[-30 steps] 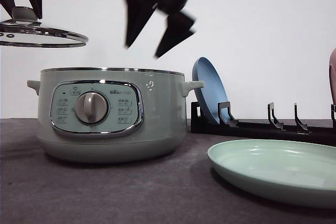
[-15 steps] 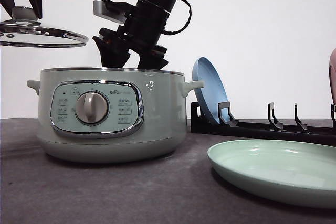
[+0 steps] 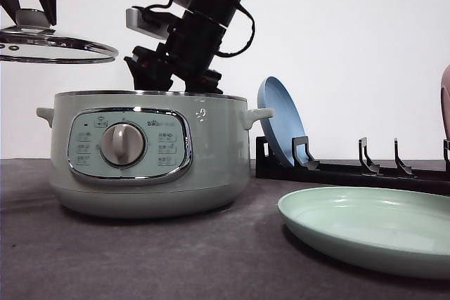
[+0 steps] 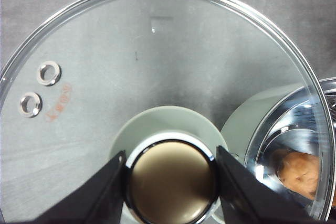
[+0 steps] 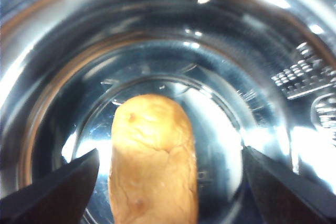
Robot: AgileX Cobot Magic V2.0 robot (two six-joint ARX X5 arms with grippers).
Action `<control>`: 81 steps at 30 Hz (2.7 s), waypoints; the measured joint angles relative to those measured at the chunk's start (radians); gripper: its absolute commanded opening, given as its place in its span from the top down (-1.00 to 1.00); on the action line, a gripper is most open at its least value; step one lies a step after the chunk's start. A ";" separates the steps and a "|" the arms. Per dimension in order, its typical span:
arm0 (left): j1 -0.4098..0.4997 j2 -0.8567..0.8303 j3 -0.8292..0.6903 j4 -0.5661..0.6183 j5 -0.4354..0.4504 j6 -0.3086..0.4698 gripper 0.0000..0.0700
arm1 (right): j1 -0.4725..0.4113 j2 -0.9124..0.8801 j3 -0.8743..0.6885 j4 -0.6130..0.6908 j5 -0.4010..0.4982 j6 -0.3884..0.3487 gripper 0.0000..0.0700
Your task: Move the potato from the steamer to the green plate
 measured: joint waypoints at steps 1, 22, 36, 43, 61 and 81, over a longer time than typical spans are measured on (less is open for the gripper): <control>0.000 0.000 0.000 0.000 0.000 0.000 1.00 | 0.000 0.005 0.000 -0.001 -0.003 0.000 -0.57; 0.000 0.000 0.000 0.000 0.000 0.000 1.00 | -0.002 0.046 0.008 -0.022 -0.039 0.054 0.34; 0.000 0.000 0.000 0.000 0.000 0.000 1.00 | -0.022 -0.098 0.237 -0.365 -0.040 0.110 0.34; 0.000 0.000 0.000 -0.002 0.000 0.000 1.00 | -0.057 -0.295 0.205 -0.450 -0.026 0.116 0.34; 0.000 0.000 0.000 -0.004 0.000 -0.003 1.00 | -0.169 -1.062 -0.627 -0.408 0.046 0.145 0.34; 0.000 0.000 0.000 -0.004 0.000 -0.019 1.00 | -0.205 -1.128 -1.482 0.355 0.048 0.378 0.34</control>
